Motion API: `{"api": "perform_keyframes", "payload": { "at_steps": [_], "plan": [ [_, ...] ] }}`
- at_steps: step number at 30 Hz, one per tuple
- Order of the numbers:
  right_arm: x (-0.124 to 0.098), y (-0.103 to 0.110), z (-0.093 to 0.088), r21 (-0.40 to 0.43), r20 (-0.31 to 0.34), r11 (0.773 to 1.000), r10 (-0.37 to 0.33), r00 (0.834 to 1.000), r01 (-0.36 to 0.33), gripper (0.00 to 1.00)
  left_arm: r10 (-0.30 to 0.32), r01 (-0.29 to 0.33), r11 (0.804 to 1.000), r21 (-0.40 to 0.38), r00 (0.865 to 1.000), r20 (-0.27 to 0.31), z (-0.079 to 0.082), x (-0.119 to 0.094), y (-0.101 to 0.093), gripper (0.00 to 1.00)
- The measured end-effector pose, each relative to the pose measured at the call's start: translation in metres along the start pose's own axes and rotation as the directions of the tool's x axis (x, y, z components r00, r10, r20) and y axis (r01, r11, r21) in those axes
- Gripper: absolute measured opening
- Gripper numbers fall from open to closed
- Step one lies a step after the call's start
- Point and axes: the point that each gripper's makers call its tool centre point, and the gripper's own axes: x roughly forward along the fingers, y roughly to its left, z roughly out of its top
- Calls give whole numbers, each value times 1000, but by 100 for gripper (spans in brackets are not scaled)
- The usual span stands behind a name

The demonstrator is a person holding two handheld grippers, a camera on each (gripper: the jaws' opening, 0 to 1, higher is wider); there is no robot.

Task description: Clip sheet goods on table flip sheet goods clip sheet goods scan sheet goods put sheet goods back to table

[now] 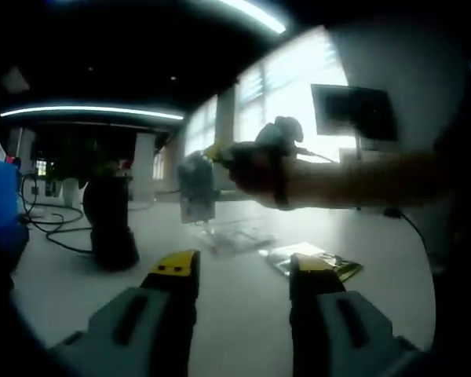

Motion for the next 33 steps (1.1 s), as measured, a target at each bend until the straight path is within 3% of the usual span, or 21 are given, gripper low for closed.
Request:
{"api": "perform_keyframes", "payload": {
  "at_steps": [9, 26, 33],
  "plan": [
    [1, 4, -5, 12, 0, 1000, 3, 1000, -3, 0, -3, 3, 1000, 1, 1000, 0, 0, 0, -1, 38],
    [-12, 44, -15, 67, -7, 997, 49, 999, -48, 0, -4, 3, 1000, 1, 1000, 3, 1, -1, -2, 38],
    [-21, 60, -7, 84, 3, 994, 73, 997, -73, 0, -5, 5, 1000, 1, 1000, 5, 1, -2, -3, 38]
  ]
}}
